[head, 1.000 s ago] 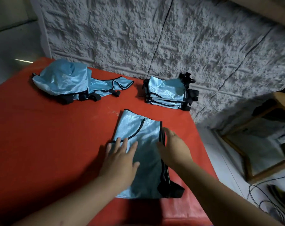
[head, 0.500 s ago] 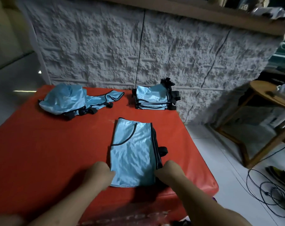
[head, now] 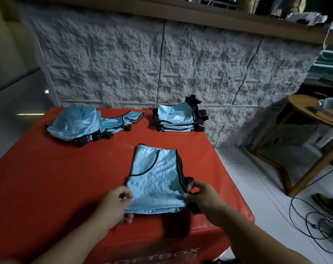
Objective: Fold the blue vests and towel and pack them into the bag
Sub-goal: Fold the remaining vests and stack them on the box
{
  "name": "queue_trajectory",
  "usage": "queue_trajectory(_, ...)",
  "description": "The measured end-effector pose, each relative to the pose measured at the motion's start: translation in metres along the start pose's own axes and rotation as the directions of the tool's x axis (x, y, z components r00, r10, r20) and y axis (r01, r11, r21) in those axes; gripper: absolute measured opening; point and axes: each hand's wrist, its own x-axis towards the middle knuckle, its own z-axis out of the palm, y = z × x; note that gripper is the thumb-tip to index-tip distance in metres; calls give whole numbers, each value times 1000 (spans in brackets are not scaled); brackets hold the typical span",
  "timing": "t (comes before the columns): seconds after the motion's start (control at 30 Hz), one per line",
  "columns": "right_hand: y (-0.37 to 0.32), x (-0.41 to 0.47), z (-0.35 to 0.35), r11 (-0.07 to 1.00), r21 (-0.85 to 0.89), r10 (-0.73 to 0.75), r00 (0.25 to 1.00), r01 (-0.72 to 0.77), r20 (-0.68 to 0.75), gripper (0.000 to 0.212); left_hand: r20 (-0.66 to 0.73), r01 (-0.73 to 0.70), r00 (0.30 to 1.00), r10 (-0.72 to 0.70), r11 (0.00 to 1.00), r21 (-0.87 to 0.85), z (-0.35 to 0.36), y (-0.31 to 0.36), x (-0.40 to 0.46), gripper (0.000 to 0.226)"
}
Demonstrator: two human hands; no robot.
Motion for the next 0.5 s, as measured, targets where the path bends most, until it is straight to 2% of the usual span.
queue_trajectory(0.07,-1,-1,-4,997,-51,-52,998,55,44,12,34,-14,999,13,1000,6,-4,-3,3,18)
queue_trajectory(0.17,-3,-5,-8,985,-158,-48,994,63,96,14,132,19,991,-10,998,-64,-10,-3,1,10)
queue_trajectory(0.2,-6,-8,-9,979,-193,-38,991,64,131,13,181,28,983,-17,998,-59,-14,-3,1,25)
queue_trajectory(0.23,-10,-12,-10,970,-235,-25,983,68,181,16,221,23,975,-15,999,-33,-17,-3,1,39)
queue_trajectory(0.3,-17,-16,-13,903,-419,23,961,99,276,43,243,-36,970,11,995,97,-20,-5,0,53)
queue_trajectory(0.33,-19,-17,-12,795,-589,36,958,146,286,54,231,-69,973,26,981,180,-20,-6,-2,53)
queue_trajectory(0.4,-15,-14,-6,480,-843,8,960,242,280,64,167,-166,980,111,918,361,-16,-10,0,49)
queue_trajectory(0.43,-11,-14,0,362,-889,-11,955,281,297,64,132,-205,978,163,880,429,-12,-12,1,46)
queue_trajectory(0.5,5,-6,12,247,-918,-43,950,309,308,54,66,-232,971,228,860,455,-6,-13,-2,33)
